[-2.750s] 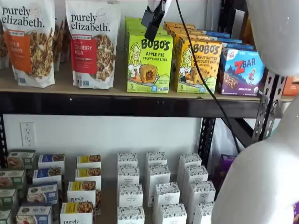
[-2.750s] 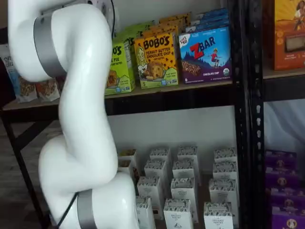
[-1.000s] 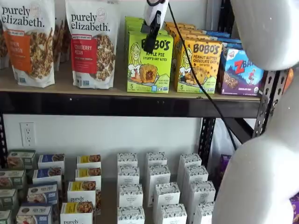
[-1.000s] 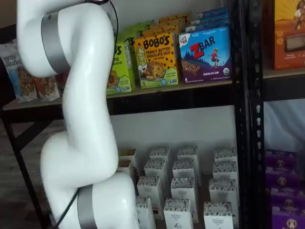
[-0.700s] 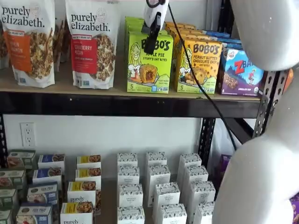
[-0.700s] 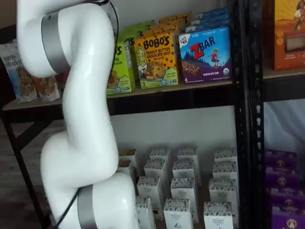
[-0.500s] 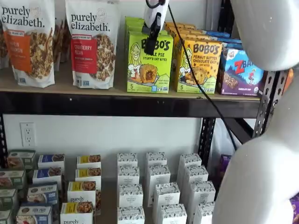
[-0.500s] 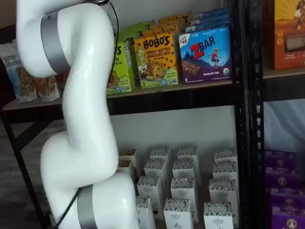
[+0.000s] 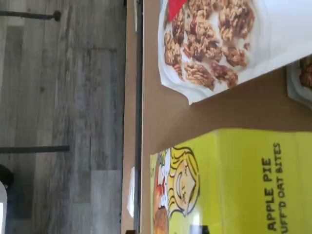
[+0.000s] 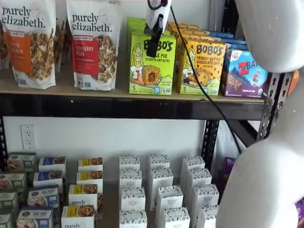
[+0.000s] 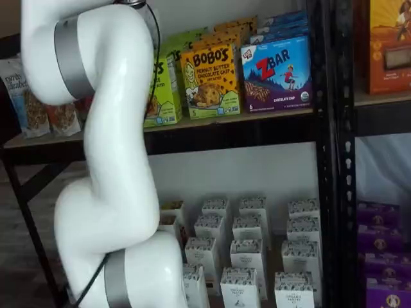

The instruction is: Pick the green box on the top shelf, the fourth from the left

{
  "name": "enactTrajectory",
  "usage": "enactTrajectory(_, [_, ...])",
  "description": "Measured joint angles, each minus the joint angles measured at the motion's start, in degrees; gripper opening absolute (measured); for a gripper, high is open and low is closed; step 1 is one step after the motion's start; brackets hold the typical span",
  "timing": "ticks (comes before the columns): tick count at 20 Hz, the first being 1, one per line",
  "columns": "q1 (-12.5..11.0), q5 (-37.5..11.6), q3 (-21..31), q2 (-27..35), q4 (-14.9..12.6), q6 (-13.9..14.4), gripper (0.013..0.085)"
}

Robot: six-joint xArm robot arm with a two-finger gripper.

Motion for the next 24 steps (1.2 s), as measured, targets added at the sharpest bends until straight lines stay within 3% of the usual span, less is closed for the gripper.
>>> enactTrajectory(15, [0.7, 0.0, -0.13, 0.12, 0.08, 0.71, 0.085])
enactTrajectory(17, [0.79, -0.11, -0.02, 0.06, 0.03, 0.79, 0.077])
enactTrajectory(20, [0.94, -0.25, 0.11, -0.01, -0.08, 0.92, 0.073])
enactTrajectory(24, [1.1, -0.48, 0.31, -0.12, 0.0, 1.09, 0.061])
